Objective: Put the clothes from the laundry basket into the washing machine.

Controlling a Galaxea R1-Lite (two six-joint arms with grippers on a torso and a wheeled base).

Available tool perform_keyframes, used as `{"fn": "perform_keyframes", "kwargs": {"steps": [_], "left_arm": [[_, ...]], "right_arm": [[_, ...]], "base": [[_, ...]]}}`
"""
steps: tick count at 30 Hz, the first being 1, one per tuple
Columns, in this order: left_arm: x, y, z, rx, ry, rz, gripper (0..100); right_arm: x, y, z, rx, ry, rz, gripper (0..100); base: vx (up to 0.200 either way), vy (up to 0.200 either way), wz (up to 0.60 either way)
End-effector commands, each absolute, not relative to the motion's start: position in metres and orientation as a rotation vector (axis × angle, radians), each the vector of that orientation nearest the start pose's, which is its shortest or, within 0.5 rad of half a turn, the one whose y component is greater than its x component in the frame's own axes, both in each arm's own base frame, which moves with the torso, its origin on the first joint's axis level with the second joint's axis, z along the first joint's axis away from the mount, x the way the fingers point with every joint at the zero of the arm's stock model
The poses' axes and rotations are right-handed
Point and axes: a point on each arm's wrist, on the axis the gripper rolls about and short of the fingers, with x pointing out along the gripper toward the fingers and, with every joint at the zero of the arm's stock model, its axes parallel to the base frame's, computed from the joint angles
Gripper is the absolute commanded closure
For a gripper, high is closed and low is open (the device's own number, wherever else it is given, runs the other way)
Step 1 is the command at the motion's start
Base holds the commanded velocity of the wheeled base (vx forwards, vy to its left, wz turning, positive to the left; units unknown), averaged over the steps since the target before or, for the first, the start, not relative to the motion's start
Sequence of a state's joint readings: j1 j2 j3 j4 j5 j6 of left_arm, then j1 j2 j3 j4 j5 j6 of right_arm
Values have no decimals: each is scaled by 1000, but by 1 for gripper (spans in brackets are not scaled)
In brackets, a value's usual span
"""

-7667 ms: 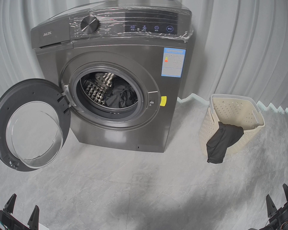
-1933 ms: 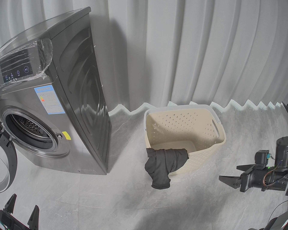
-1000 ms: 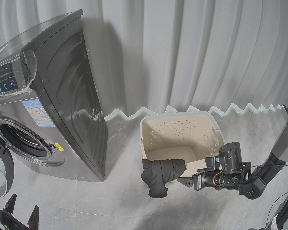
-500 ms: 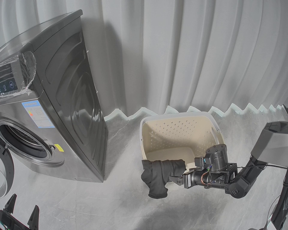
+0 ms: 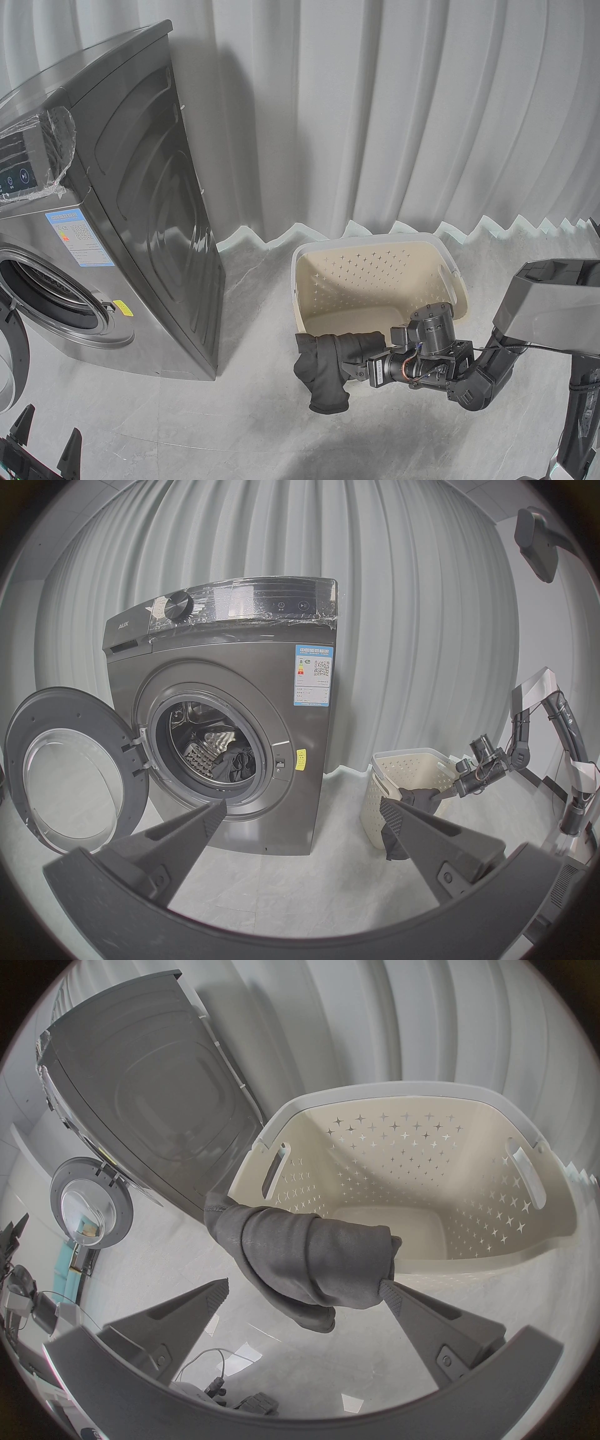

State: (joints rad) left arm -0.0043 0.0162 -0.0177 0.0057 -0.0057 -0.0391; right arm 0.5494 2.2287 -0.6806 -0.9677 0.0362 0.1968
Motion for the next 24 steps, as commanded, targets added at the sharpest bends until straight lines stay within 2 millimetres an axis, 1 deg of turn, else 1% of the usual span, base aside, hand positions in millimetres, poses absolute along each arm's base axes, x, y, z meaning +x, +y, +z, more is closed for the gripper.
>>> {"fn": "perform_keyframes", "kwargs": {"steps": [1,2,3,10,14,15,16,17,20,22,23,24], "left_arm": [[-23,0,75,-41,5,-9,0],[-23,0,75,-41,5,-11,0],[-23,0,75,-41,5,-11,0],[-23,0,75,-41,5,-11,0],[-23,0,75,-41,5,-11,0],[-23,0,75,-41,5,-11,0],[-23,0,75,-41,5,-9,0],[-23,0,75,-41,5,-11,0],[-23,0,75,-41,5,-11,0],[-23,0,75,-41,5,-11,0],[-23,0,75,-41,5,-9,0],[-23,0,75,-41,5,-11,0]], "right_arm": [[302,185,-1,32,623,508,0],[303,185,-2,29,619,512,0],[303,186,-4,29,616,514,100],[304,190,-7,37,582,525,100],[300,190,-1,42,573,531,100],[295,191,10,47,553,544,100],[292,191,16,50,544,550,100],[290,191,19,52,538,553,100],[274,190,38,59,509,575,100],[270,187,46,64,494,574,100],[266,184,54,69,478,577,100],[264,182,58,73,471,576,100]], "base": [[0,0,0],[0,0,0],[0,0,0],[0,0,0],[0,0,0],[0,0,0],[0,0,0],[0,0,0],[0,0,0],[0,0,0],[0,0,0],[0,0,0]]}}
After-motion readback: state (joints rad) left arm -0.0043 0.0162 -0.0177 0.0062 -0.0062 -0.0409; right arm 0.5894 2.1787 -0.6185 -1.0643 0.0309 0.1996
